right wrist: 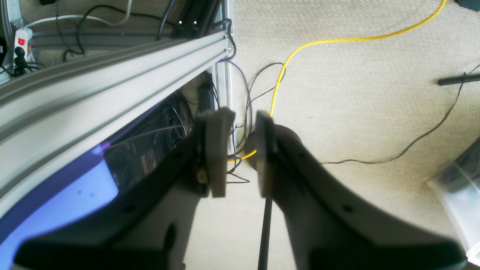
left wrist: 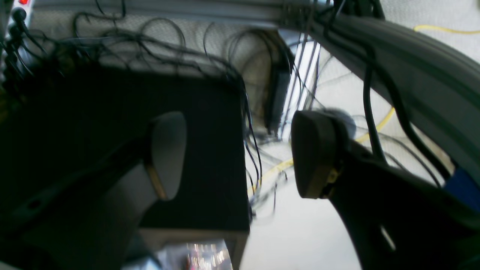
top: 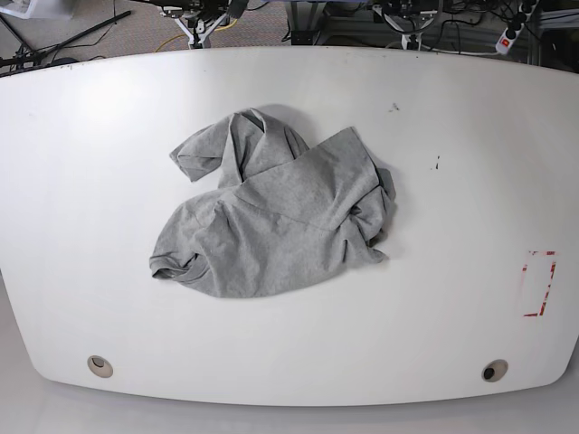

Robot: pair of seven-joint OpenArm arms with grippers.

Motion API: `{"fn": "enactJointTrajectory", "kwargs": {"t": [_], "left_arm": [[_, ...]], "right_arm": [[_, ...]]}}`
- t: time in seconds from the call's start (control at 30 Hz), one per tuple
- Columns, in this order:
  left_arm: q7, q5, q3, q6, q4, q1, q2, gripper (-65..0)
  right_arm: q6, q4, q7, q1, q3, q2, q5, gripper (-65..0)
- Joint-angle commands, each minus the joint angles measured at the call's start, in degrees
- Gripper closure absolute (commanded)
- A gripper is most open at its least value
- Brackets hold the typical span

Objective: Fold the T-shirt properly

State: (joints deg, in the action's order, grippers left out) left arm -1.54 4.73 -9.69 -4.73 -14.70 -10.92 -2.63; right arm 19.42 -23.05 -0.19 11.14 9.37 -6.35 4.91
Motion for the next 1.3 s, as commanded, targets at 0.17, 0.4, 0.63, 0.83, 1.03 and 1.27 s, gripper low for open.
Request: {"fn": "enactJointTrajectory", "kwargs": {"t": [0.17,0.4,0.63,0.83,1.03,1.27], "left_arm": [[-3.87,0.06,-0.02,0.03,-10.05,-6.88,0.04,-40.4],[-3.78,-0.03,-0.02,-0.06,-25.96,-15.85,0.13,-40.4],[-3.60,-0.03,-0.02,-0.06,-38.88,-24.20,0.13,-40.4],[-3.60,-0.03,-0.02,-0.15,-49.17,-32.91,0.13,-40.4],[-3.60,-0.03,0.16,-0.15,-59.54,-42.05,0.13,-40.4],[-3.69,-0.12,0.16,-0.15,-69.83,-50.58,0.22,-40.4]], "right_arm": [[0.14,-12.16,0.41,7.46,0.26,-0.11,-0.38,-12.2],[0.14,-22.27,0.14,14.75,0.35,0.68,-0.47,-12.2],[0.14,-33.44,0.14,23.55,0.52,1.73,-0.56,-12.2],[0.32,-45.04,0.05,31.90,3.60,3.67,-0.56,-12.2],[0.58,-54.27,0.05,39.37,5.62,5.16,-0.56,-12.2],[0.58,-65.00,0.05,47.98,5.80,6.31,-6.09,-12.2]]}}
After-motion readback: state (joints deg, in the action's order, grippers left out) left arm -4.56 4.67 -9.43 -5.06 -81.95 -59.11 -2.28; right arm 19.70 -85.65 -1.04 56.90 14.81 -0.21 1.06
